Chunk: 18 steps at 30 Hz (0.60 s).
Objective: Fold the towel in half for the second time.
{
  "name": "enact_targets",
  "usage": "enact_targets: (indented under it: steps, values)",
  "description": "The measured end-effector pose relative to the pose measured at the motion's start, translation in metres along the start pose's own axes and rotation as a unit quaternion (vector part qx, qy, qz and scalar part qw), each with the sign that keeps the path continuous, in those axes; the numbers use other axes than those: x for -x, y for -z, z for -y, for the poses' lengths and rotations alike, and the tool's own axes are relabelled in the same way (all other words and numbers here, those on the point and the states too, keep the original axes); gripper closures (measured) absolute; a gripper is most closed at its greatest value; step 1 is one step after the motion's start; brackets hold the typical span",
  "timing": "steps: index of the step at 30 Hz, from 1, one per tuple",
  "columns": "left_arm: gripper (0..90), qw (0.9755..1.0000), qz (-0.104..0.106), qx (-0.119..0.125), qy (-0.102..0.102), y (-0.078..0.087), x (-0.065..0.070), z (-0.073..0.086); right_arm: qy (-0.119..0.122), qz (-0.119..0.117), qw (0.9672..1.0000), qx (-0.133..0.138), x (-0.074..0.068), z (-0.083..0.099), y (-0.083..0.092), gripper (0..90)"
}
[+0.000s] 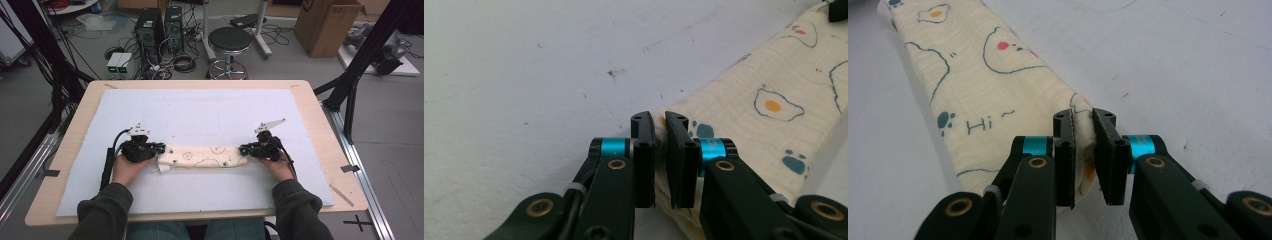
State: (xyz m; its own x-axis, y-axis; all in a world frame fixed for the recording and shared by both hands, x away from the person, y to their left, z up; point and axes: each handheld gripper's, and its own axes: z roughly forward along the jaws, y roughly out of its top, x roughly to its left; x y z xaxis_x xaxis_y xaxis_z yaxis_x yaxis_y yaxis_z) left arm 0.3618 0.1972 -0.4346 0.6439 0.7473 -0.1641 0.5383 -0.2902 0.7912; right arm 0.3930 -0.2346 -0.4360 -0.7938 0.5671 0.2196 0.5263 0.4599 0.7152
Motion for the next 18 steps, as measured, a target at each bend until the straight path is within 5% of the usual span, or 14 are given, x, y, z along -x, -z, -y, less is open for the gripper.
enact_targets:
  steps: [18]
  values:
    - [82.6,0.9997,-0.019,0.015,0.005,-0.007,-0.006,-0.022,-0.008,0.021,0.9997,0.010,0.013,-0.015,0.004,80.0]
